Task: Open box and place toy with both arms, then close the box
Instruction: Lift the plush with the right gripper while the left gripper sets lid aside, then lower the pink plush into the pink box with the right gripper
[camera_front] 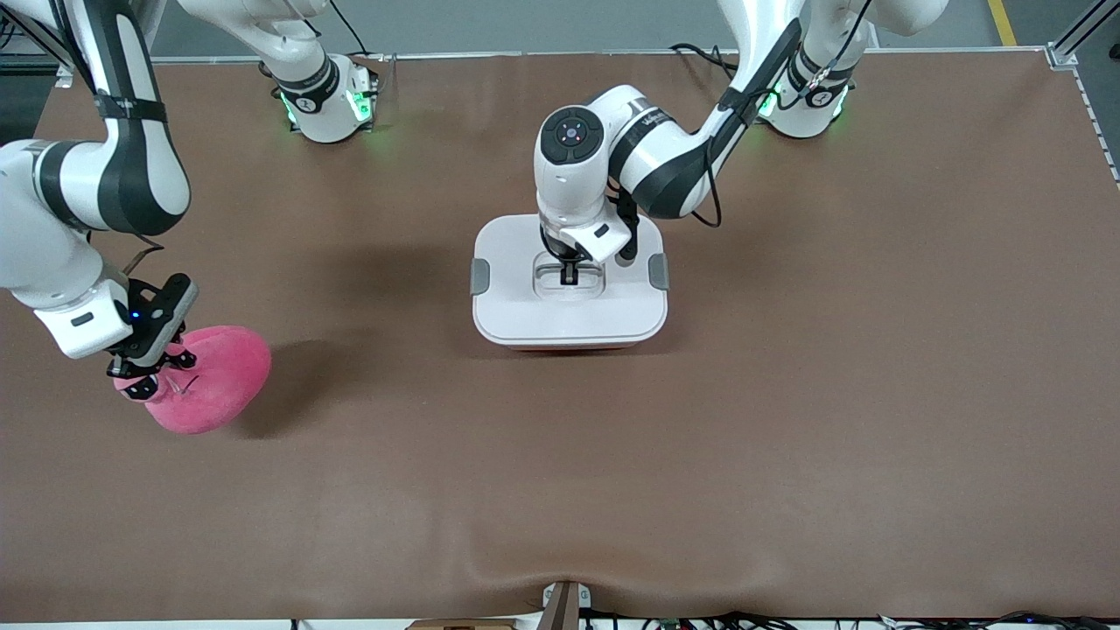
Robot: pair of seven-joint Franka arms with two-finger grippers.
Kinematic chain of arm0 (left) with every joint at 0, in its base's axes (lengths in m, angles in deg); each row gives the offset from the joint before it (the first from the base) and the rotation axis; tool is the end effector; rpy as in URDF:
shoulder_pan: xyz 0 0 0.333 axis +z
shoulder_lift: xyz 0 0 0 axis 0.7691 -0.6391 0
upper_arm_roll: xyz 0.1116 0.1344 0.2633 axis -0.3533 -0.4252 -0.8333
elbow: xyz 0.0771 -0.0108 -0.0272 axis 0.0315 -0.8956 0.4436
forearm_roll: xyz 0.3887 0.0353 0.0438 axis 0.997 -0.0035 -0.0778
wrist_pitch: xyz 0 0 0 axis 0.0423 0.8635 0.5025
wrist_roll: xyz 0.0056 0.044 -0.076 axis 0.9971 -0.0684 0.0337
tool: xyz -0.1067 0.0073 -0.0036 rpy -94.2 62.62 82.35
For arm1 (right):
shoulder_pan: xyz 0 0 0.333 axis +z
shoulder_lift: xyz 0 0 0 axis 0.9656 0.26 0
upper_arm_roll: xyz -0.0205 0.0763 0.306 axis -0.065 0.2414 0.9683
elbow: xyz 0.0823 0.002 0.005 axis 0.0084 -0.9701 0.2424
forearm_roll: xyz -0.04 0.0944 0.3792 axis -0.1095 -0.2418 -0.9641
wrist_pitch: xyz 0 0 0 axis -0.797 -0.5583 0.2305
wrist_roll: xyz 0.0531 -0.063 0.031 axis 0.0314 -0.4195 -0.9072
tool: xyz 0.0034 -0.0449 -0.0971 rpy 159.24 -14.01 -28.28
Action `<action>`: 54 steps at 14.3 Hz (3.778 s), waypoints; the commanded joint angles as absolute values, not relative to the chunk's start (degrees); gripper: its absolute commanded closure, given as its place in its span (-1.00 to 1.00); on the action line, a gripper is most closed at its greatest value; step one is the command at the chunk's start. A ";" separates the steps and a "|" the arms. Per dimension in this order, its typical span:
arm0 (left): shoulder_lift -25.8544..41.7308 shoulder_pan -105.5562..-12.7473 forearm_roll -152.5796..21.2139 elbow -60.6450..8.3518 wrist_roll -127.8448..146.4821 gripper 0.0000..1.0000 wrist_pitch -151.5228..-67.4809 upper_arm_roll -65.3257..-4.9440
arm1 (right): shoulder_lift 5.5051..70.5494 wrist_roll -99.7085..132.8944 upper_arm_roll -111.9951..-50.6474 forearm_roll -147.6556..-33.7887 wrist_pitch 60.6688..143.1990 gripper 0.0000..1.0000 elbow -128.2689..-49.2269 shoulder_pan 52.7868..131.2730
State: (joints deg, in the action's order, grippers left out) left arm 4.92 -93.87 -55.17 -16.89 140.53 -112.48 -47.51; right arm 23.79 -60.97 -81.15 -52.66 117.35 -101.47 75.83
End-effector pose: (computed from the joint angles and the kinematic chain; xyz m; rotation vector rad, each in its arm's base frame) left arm 0.4565 -0.5169 0.3532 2.2431 2.1736 -0.0421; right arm 0.6082 -0.0450 0.4161 2.3107 1.9053 0.1584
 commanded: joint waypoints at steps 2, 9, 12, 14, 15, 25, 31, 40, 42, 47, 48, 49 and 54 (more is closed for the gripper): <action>7.19 -93.61 -53.70 -16.61 141.65 1.00 -111.61 -47.57 | 23.79 -64.67 -80.53 -51.85 116.30 1.00 -100.38 74.23; 11.23 -91.68 -53.70 -16.61 139.63 1.00 -106.78 -47.84 | 23.97 -75.74 -80.44 -51.94 116.48 1.00 -98.19 73.52; 13.60 -88.96 -53.70 -16.87 135.69 1.00 -103.71 -47.66 | 23.97 -80.93 -80.27 -50.90 116.48 1.00 -95.90 74.66; 14.13 -87.28 -53.70 -17.05 132.87 1.00 -101.24 -47.66 | 24.14 -81.91 -80.18 -46.17 116.48 1.00 -94.76 75.72; 14.40 -86.93 -53.70 -17.75 132.68 1.00 -100.97 -47.66 | 24.14 -82.69 -80.18 -43.79 116.48 1.00 -94.15 76.51; 24.67 -75.70 -53.79 -27.94 117.76 1.00 -101.67 -47.40 | 30.99 -101.67 -80.00 -40.69 118.15 1.00 -81.67 81.59; 27.41 -67.96 -54.49 -30.49 107.91 1.00 -101.15 -47.31 | 32.67 -96.61 -80.35 -38.42 115.27 1.00 -78.50 95.74; 30.04 -58.98 -54.76 -33.48 93.84 1.00 -101.15 -47.31 | 32.58 -72.27 -80.18 -31.64 91.98 1.00 -74.55 115.52; 30.22 -58.28 -54.76 -33.66 93.31 1.00 -101.15 -47.31 | 32.67 -66.82 -80.18 -29.98 88.02 1.00 -73.84 119.12; 30.66 -56.78 -54.76 -34.80 90.15 1.00 -101.06 -47.31 | 33.72 -56.44 -80.00 -27.07 83.96 1.00 -73.84 128.00; 30.83 -56.78 -54.76 -35.06 90.06 1.00 -101.06 -47.22 | 34.25 -53.90 -80.09 -26.72 83.09 1.00 -73.84 129.58; 30.92 -56.78 -54.76 -35.07 90.06 1.00 -101.06 -47.22 | 34.95 -50.83 -80.09 -26.54 81.95 1.00 -73.84 131.25; 30.84 -56.78 -55.28 -35.24 90.06 1.00 -101.23 -47.31 | 38.46 -39.47 -80.09 -26.54 80.36 1.00 -73.84 136.27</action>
State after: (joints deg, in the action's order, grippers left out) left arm 28.80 -57.44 -54.80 -33.49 90.96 -101.06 -47.75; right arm 36.76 -42.62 -79.50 -28.04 82.32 -75.43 134.58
